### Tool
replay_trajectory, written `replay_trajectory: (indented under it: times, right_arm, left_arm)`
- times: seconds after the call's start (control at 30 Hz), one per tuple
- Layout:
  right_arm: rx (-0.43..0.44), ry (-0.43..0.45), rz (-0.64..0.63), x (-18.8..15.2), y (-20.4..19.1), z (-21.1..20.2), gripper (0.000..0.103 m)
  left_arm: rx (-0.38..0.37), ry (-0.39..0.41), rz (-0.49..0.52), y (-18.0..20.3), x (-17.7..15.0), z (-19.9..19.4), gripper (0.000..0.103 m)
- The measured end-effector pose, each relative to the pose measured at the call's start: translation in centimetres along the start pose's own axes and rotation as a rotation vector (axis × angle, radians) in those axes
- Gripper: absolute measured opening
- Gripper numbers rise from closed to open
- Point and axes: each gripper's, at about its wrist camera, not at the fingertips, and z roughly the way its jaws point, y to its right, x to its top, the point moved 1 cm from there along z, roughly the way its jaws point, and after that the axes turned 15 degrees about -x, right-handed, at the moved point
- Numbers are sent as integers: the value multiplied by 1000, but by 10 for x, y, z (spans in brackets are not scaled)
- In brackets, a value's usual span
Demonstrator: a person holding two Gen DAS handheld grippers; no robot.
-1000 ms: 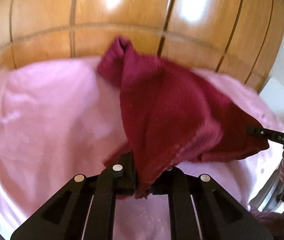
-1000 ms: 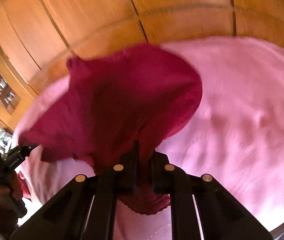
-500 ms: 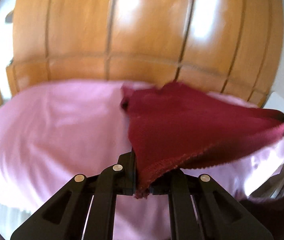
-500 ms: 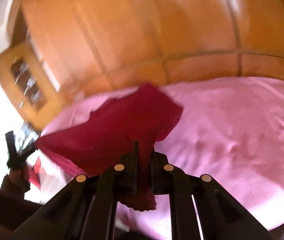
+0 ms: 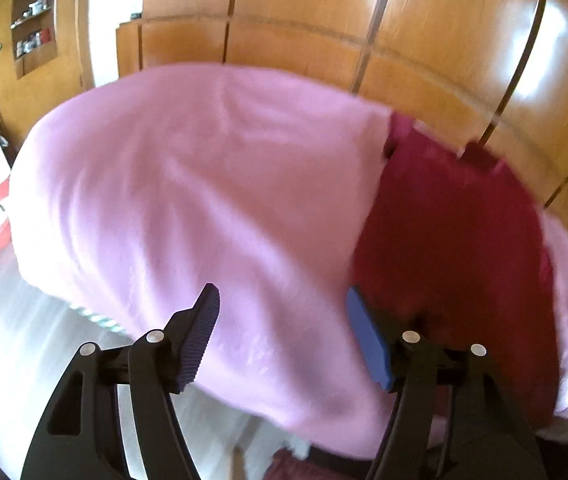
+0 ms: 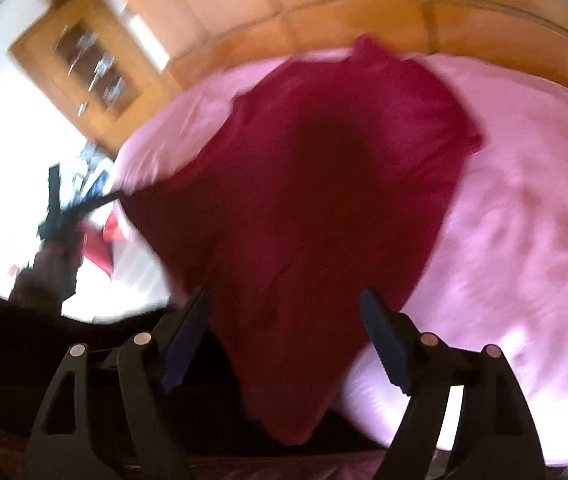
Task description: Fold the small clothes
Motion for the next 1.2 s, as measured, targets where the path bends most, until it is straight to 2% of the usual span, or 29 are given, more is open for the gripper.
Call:
replay_trajectory:
  times: [0.07,0.13,0.2,0.27,0.33,0.37,0.47,0.5,0.53,0.6,0.67,0.7,0.77,0.8,0.83,0.87,0.9,1.0,1.07,1.13,1.2]
  right_arm:
    - [-5,42,118,16,33,1,79]
    - [-13,63,302,33,75,14,76]
    - [9,57,452,42,106,32,69]
    - [31,40,520,46,121,46,67]
    - [85,21,590,46,132,61,69]
    - [115,12,621,45,134,67,76]
    - [167,-14,698,45,146,85,78]
    - [203,-23,708,47,149,91,79]
    - [243,-34,715,50,152,93,81]
    - [335,-50,712,59,151,99,84]
    - [423,-52,681,67,143,97,84]
    - [499,-50,656,70,137,97,85]
    - [565,-35,612,75,129,89,89]
    - [570,-29,583,80,121,86,92]
    - [565,-26,570,80,120,83,92]
    - [563,-22,565,79,121,82,92]
    - [560,-6,566,76,125,77,92]
    - [499,62,609,67,142,62,91]
    - [433,100,652,59,157,56,83]
    - [268,106,658,54,167,52,73]
    - [149,68,635,53,165,60,69]
  left_arm:
    - [-75,25,43,22,6,-1,65]
    - [-172,19,95,54,12,9,65]
    - [-316,-9,185,100,11,23,65]
    - [-411,-55,266,140,3,37,65]
    - [-519,-128,348,190,-11,58,65]
    - [-589,-185,392,218,-22,71,65]
    - [-681,-299,506,274,-53,98,67]
    - [-702,-344,559,293,-67,106,75]
    - [-702,-376,606,309,-81,114,79]
    - [-672,-435,671,331,-103,131,79]
    - [-585,-473,736,345,-122,154,79]
    - [-551,-472,767,349,-129,161,79]
    - [-490,-469,814,350,-141,173,61]
    - [-459,-454,822,344,-143,175,43]
    - [-469,-444,808,339,-140,173,25]
    - [-491,-435,772,331,-133,171,14]
    - [-510,-429,706,317,-120,167,10]
    - [-536,-357,523,276,-79,159,9]
    - [-554,-287,402,245,-51,144,9]
    - [-573,-229,316,219,-28,131,9]
    - [-595,-178,264,209,-15,115,9]
